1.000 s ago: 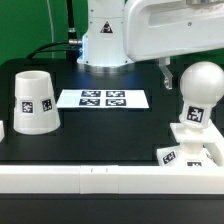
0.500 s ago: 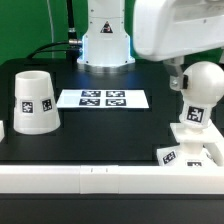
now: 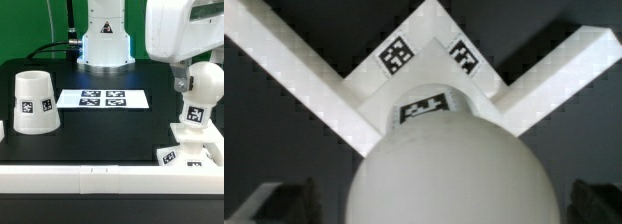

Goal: Assemble lamp

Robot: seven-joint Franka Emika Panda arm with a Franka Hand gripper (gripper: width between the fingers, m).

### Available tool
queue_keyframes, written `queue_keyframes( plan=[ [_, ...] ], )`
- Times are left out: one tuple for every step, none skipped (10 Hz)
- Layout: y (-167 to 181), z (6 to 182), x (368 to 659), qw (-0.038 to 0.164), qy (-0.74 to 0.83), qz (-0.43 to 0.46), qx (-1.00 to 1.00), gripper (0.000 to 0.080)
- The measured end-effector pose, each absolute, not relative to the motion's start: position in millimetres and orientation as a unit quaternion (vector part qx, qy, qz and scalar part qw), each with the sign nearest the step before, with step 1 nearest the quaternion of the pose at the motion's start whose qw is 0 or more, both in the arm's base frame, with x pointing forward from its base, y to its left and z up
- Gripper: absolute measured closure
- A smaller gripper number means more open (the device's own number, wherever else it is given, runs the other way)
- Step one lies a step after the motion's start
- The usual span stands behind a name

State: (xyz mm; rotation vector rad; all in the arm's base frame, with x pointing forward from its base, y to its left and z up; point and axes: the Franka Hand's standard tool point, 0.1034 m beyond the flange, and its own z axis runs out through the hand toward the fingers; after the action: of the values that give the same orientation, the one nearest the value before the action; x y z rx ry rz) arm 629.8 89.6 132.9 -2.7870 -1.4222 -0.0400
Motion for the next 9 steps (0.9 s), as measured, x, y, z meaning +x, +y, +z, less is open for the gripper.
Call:
queue_keyframes(
  plan=[
    [91,132.7,630,0.001,-0.494,-0.011,-0.87,0.0101],
    [92,133.4,631,-0.003,-0.521,-0.01,-0.854,0.0101],
    [94,133.2,631,-0.011,-0.565,-0.007,-0.825,0.0101],
    [97,131.4,630,-0.014,-0.605,-0.004,-0.796,0.0101],
    [100,128.2,630,-0.015,-0.643,-0.001,-0.765,0.0101],
    [102,126.6,631,-0.013,-0.656,-0.001,-0.755,0.0101],
    [103,125.5,631,-0.018,-0.692,0.002,-0.722,0.0101],
    [105,123.9,632,-0.023,-0.723,0.004,-0.691,0.0101],
    [102,123.5,631,-0.021,-0.743,0.007,-0.669,0.0101]
  ],
)
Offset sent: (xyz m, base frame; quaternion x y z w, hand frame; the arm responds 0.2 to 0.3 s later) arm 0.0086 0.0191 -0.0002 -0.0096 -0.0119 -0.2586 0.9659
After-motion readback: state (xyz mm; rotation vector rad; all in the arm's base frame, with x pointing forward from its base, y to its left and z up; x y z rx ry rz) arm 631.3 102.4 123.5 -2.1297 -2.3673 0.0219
